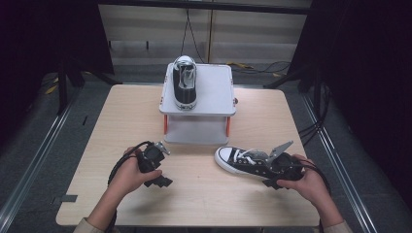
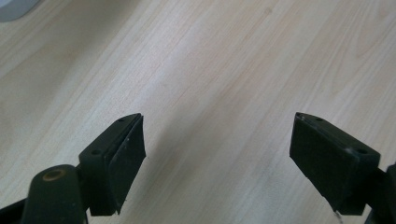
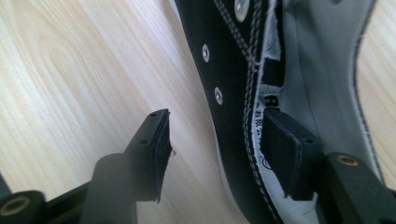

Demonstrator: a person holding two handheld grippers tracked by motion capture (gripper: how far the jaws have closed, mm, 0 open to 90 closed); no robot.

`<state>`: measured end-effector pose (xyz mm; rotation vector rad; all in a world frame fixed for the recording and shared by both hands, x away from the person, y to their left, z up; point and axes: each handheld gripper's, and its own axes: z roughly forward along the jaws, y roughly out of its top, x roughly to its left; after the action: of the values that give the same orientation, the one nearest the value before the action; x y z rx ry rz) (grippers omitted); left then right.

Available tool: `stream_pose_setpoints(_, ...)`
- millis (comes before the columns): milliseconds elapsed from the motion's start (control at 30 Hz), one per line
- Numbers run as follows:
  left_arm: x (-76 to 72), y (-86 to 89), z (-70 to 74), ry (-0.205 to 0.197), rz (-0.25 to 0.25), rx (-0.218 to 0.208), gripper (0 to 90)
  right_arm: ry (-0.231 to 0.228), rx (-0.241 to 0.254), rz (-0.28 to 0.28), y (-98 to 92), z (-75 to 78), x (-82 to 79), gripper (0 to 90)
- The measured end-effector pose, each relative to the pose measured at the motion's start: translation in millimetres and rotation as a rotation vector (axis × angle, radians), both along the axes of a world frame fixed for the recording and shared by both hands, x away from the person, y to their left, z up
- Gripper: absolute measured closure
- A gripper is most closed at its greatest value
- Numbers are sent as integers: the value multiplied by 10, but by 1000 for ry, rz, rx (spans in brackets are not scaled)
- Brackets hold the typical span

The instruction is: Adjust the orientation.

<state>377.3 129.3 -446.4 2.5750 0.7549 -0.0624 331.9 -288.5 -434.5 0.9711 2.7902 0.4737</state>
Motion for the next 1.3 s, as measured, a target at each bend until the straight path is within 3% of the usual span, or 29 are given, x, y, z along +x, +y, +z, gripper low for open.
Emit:
stream_pose_setpoints(133, 0, -1, -21, 11, 14, -20, 181, 2, -18, 4, 17, -39, -2, 488)
stream_pose_setpoints(267, -26, -10, -73, 22, 8, 7, 180, 32, -21, -23, 24, -77, 8, 576)
stream_pose_setpoints(333, -31, -11, -74, 24, 3, 3, 180, 22, -22, -26, 25, -84, 6, 599)
stream_pose_setpoints(367, -37, -17, -64, 17, -5, 4, 180, 11, -40, -38, 32, -77, -4, 666)
stream_pose_setpoints(500, -44, -14, -44, 13, 6, -1, 182, 14, -44, -59, 24, -74, 6, 754)
stream_pose_setpoints(600, -47, -6, -19, 9, 1, -9, 184, 25, -51, -62, 35, -69, 12, 784)
stream_pose_setpoints(633, -44, -4, -15, 5, -6, -6, 184, 50, -38, -63, 45, -64, 14, 840)
stream_pose_setpoints(733, -40, -7, -16, 7, -7, -5, 184, 68, -18, -55, 61, -59, -15, 858)
stream_pose_setpoints(933, -38, -6, -12, 4, -2, -6, 186, 31, -22, -75, 41, -46, -66, 860)
stream_pose_setpoints(1033, -37, -3, -10, 7, 4, -9, 186, 14, -24, -104, -27, -34, -106, 862)
stream_pose_setpoints(1067, -37, -2, -3, 5, 10, -10, 185, -5, -25, -149, -132, -26, -128, 862)
stream_pose_setpoints(1100, -37, -2, -3, 5, 10, -10, 186, -5, -25, -149, -132, -26, -128, 862)
stream_pose_setpoints(1133, -31, 2, 4, 4, 3, -9, 186, -13, -19, -201, -250, -16, -134, 863)
stream_pose_setpoints(1233, -28, -1, 16, -1, 8, -9, 186, -20, -21, -239, -333, -5, -121, 864)
stream_pose_setpoints(1300, -17, -13, 28, -5, 4, -9, 186, -31, 4, -306, -393, -5, -59, 863)
